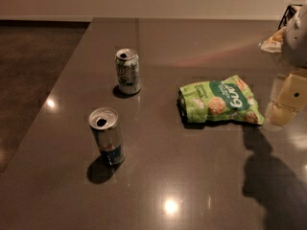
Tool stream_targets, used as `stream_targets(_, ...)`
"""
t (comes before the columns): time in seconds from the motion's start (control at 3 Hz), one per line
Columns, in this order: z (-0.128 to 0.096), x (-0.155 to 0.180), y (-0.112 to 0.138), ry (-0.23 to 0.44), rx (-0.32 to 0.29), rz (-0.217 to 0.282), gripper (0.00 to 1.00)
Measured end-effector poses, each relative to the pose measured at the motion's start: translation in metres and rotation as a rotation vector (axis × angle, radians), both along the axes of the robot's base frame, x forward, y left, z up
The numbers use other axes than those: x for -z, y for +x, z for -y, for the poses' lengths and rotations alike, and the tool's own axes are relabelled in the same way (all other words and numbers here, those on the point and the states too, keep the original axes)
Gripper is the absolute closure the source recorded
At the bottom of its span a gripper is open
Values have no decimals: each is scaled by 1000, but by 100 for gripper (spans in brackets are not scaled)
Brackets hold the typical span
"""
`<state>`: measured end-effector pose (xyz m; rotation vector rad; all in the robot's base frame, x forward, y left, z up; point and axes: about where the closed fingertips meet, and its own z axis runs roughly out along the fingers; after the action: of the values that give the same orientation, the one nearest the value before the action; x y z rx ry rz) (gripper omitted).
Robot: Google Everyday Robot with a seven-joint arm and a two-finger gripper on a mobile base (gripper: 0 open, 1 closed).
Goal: Move green rice chip bag near redbull can
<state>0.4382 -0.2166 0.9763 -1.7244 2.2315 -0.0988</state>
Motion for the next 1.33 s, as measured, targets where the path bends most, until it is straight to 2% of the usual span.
stream_targets(0.33,0,0,1,1,-1,3,0)
stream_targets(0.67,-7,13,13,17,-18,-8,0)
stream_targets(1.33,-21,58,49,45,-55,-75,0)
